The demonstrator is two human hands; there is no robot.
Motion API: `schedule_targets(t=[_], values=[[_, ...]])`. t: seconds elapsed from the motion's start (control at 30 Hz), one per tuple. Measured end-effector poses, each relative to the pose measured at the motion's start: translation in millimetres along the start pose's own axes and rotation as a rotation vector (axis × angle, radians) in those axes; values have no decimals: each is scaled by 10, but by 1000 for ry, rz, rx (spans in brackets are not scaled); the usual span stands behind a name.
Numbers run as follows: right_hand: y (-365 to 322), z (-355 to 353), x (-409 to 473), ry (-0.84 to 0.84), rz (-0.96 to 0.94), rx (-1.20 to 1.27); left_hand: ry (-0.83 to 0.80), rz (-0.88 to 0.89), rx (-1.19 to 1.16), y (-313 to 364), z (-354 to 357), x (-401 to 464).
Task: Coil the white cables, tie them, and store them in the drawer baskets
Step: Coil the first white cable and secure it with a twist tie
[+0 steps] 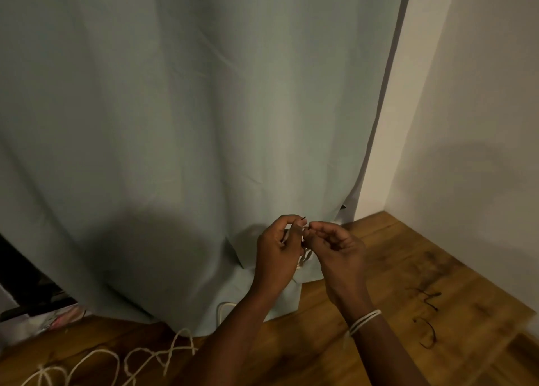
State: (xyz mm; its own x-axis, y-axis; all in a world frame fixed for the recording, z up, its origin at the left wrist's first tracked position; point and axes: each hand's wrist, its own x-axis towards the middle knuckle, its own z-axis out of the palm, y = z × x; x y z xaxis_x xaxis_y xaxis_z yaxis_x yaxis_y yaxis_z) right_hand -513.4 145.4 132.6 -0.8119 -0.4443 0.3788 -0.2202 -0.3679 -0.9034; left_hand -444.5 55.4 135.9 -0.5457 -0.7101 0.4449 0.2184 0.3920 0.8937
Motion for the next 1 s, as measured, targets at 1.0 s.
schedule_targets(t=[1.0], values=[[-76, -20, -11, -65, -79, -85, -35, 206, 101, 124, -168, -49]])
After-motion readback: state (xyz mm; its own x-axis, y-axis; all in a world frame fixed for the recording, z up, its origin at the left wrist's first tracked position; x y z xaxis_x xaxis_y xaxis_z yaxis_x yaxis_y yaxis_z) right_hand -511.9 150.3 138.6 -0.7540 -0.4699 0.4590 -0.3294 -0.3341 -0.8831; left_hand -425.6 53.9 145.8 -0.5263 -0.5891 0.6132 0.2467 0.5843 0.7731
